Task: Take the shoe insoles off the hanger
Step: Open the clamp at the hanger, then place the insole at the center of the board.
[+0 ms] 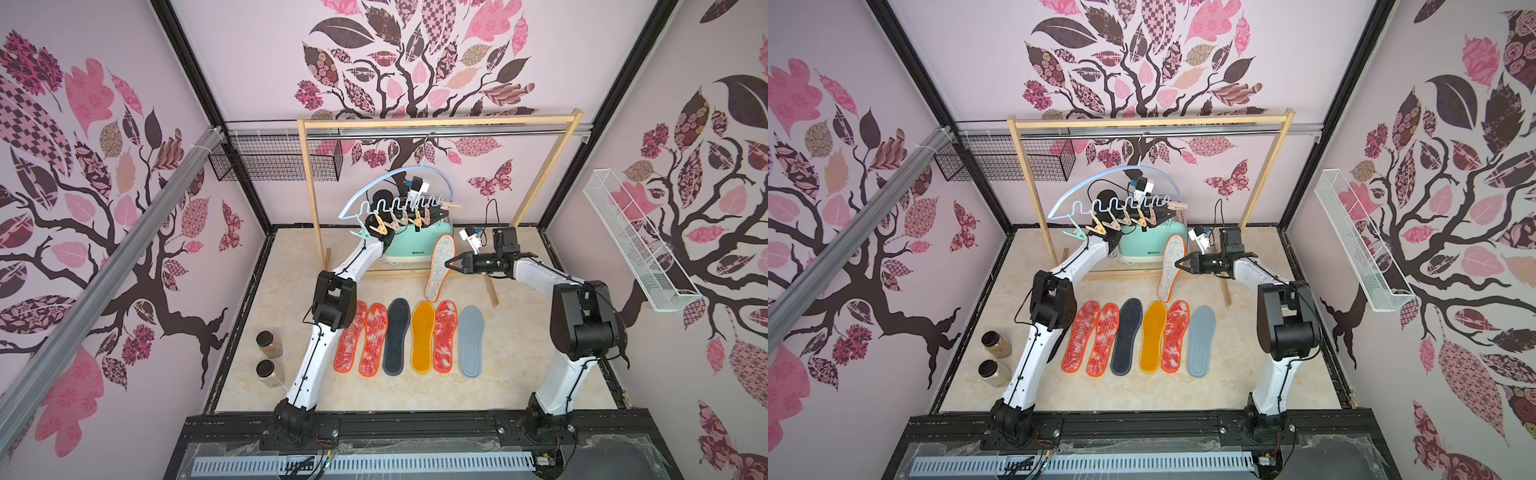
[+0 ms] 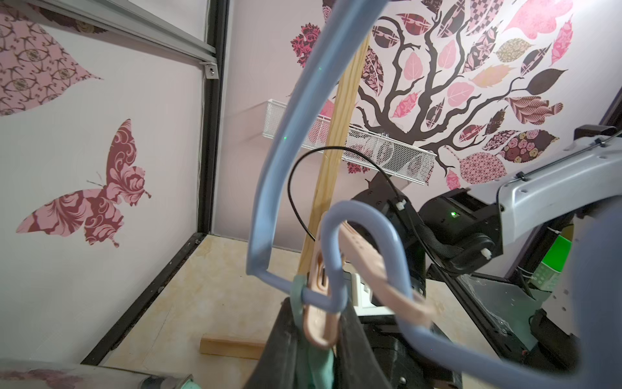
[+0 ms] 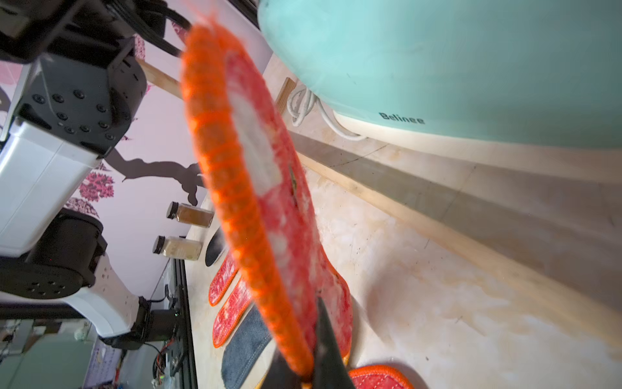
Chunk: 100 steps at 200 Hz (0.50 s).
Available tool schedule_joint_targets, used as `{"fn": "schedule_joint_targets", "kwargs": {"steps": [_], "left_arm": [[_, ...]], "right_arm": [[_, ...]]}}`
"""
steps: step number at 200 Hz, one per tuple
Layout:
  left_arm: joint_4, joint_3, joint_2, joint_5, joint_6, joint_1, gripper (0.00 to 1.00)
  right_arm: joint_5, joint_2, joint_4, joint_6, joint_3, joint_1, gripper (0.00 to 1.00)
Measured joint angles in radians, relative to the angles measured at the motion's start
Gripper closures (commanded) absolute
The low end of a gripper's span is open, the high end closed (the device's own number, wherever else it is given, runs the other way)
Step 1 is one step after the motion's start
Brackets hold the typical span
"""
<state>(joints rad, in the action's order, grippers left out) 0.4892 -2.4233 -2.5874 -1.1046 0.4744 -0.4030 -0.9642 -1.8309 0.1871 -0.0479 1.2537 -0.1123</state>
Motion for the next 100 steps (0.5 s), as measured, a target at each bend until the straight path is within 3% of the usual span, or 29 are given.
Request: {"fn": "schedule_joint_targets", "kwargs": {"steps": [19, 48, 74, 100], "left_arm": [[0.0, 0.006, 0.003, 0.012, 0.0, 0.004, 0.8], [0.005, 0.018, 0.008, 0.03, 0.0, 0.005, 0.68], [0.006, 0.034, 0.018, 0.042, -0.001, 0.005, 0.44], [0.003, 0.053, 0.024, 0.047, 0.01, 0.008, 0.29]], "right_arm": [[0.044, 0.056, -0.035, -0.037, -0.044, -0.018, 1.0], [0.101, 0.146, -0.084, -0.075, -0.087, -0.062, 1.0], [0.131, 0.198, -0.1, -0.105, -0.117, -0.08, 1.0], [0.161, 0.239, -0.102, -0.126, -0.16, -0.079, 1.0]]}}
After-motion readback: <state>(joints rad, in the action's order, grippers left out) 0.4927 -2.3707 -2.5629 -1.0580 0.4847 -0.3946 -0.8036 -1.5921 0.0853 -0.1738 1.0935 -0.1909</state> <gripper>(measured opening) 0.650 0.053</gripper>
